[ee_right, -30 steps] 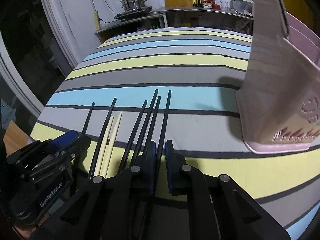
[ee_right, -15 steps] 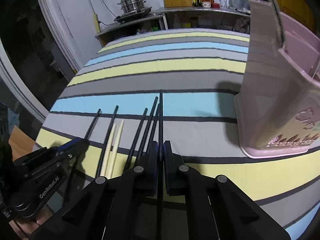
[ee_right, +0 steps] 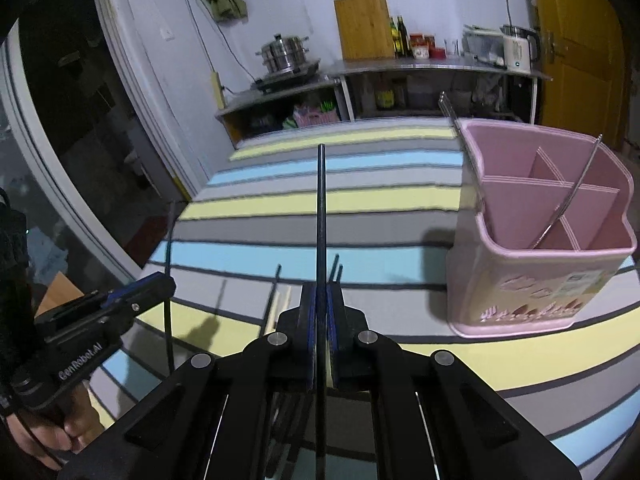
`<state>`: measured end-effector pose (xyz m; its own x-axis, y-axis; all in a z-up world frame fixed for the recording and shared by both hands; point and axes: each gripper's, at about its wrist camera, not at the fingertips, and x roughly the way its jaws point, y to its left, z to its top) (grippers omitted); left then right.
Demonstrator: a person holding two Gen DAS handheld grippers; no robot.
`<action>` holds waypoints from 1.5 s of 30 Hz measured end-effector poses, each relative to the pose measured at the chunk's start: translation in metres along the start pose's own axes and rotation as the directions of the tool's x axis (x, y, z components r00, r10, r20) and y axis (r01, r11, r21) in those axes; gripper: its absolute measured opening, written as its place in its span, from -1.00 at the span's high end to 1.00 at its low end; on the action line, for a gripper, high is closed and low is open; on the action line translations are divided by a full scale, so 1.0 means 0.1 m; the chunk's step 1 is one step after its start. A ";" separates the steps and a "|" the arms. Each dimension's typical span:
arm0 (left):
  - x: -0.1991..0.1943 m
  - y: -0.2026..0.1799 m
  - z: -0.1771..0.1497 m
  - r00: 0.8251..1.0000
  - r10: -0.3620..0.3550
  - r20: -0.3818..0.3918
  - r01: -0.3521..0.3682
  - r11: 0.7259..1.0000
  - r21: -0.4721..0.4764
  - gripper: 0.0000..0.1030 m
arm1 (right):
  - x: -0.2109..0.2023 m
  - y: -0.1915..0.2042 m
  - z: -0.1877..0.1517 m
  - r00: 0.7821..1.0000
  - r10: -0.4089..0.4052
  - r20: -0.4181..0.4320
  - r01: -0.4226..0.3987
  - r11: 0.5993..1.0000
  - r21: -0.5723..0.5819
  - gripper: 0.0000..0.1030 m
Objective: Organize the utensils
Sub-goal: 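Carry the black chopstick with the left gripper into the pink holder while the right gripper carries its own there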
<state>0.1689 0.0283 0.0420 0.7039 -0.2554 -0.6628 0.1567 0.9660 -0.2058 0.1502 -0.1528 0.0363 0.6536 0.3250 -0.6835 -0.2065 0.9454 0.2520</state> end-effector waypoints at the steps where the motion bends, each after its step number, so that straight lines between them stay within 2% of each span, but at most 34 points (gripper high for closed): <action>1: -0.07 -0.01 0.03 1.000 -0.008 0.010 0.008 1.000 0.000 0.91 | -0.07 0.01 0.02 1.000 0.003 0.014 -0.003 1.000 0.000 0.89; 10: -0.58 -0.19 0.22 0.993 -0.090 0.076 0.089 0.996 0.016 0.91 | -0.57 0.08 0.12 0.994 0.009 0.105 -0.008 1.000 -0.007 0.89; 17: -0.70 -0.35 0.27 0.988 -0.132 0.081 0.130 0.991 0.034 0.91 | -0.82 0.01 0.14 0.989 0.004 0.148 -0.005 1.000 0.009 0.89; 24: -0.70 -0.57 0.27 0.983 -0.171 0.065 0.167 0.984 0.060 0.91 | -1.01 -0.11 0.09 0.986 -0.016 0.167 0.011 0.999 0.031 0.89; 34: -0.44 -1.07 0.31 0.968 -0.252 0.004 0.250 0.961 0.121 0.91 | -1.29 -0.44 0.06 0.978 -0.071 0.198 0.056 0.995 0.081 0.89; 40: -0.29 -1.39 0.57 0.957 -0.291 0.009 0.286 0.946 0.152 0.91 | -1.47 -0.71 0.18 0.967 -0.107 0.233 0.079 0.989 0.126 0.89; 45: -0.27 -1.54 0.91 0.947 -0.316 0.056 0.303 0.938 0.165 0.91 | -1.66 -0.87 0.36 0.947 -0.138 0.289 0.096 0.984 0.152 0.89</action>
<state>0.1889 -0.1101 0.1576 0.6558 -0.5449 -0.5224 0.4751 0.8358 -0.2753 0.0857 -0.2894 0.1520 0.8581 0.1709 -0.4843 -0.0291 0.9577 0.2864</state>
